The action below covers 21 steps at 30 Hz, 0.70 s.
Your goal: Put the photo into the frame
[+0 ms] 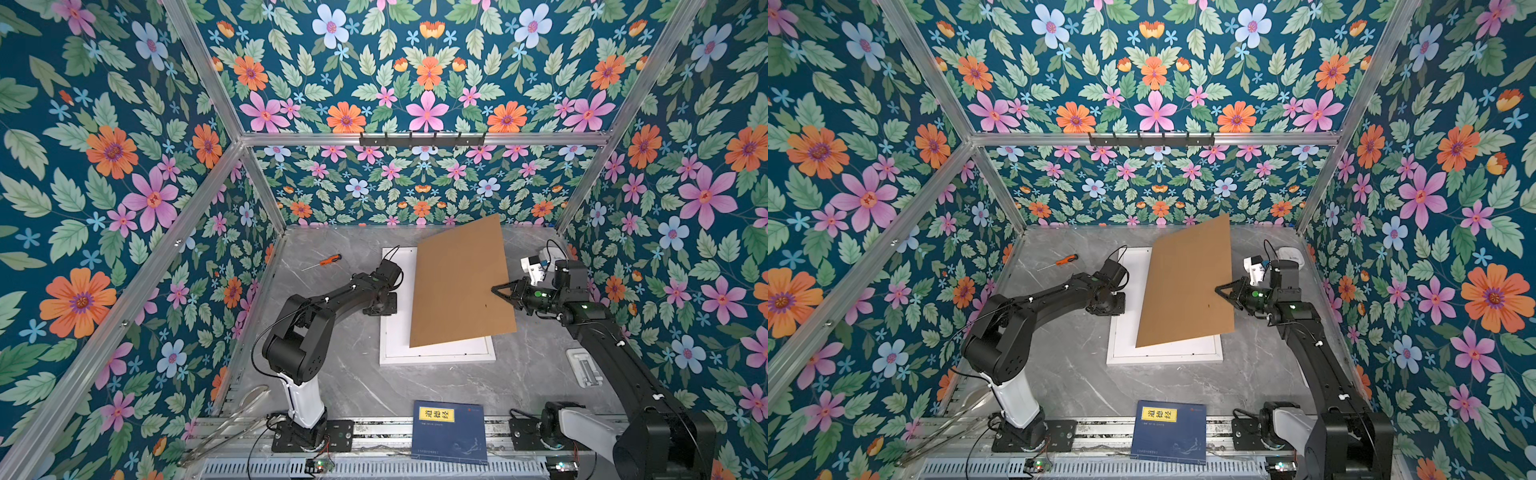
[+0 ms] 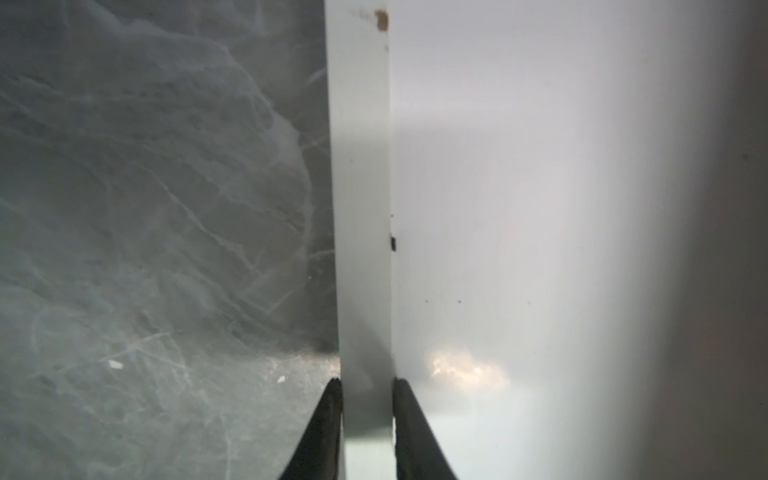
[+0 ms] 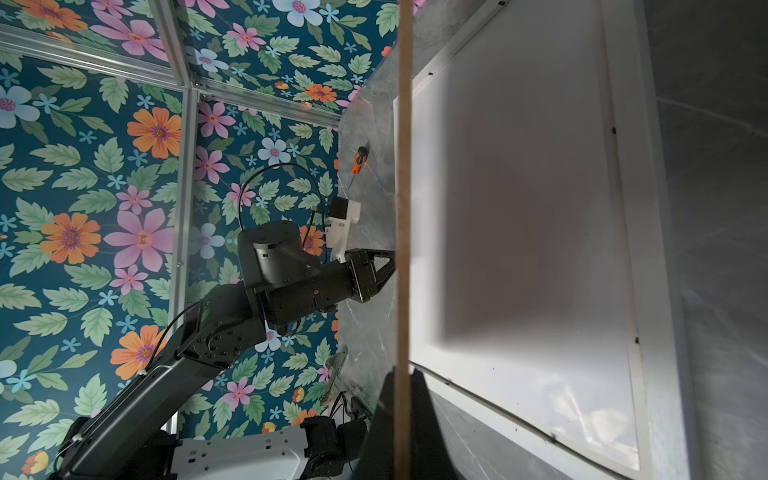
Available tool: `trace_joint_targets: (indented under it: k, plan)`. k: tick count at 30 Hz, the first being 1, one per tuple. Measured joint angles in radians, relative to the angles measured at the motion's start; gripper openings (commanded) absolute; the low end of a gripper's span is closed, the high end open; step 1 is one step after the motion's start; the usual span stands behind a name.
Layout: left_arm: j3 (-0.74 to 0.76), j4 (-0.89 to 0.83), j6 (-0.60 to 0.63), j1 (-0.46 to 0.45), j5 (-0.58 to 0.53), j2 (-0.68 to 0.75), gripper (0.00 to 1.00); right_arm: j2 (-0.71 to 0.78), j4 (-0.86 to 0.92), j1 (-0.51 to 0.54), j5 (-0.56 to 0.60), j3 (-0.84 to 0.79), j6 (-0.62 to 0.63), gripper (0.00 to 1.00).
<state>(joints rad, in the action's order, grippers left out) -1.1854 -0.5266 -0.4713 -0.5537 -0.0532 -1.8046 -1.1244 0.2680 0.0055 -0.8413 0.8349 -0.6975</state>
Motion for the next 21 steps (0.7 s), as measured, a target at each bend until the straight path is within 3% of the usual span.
trace_joint_targets:
  k: [3,10,21]
  plan:
    - [-0.012,-0.006,0.004,0.002,-0.005,0.003,0.44,-0.013,-0.012,0.006,-0.003,-0.007,-0.003,0.00]
    - [-0.008,-0.027,0.008,0.011,0.001,0.063,0.52,-0.051,-0.054,0.047,-0.007,-0.012,-0.003,0.00]
    - [0.113,-0.006,-0.025,0.148,0.101,0.180,0.61,-0.126,-0.143,0.111,0.011,-0.023,-0.025,0.00]
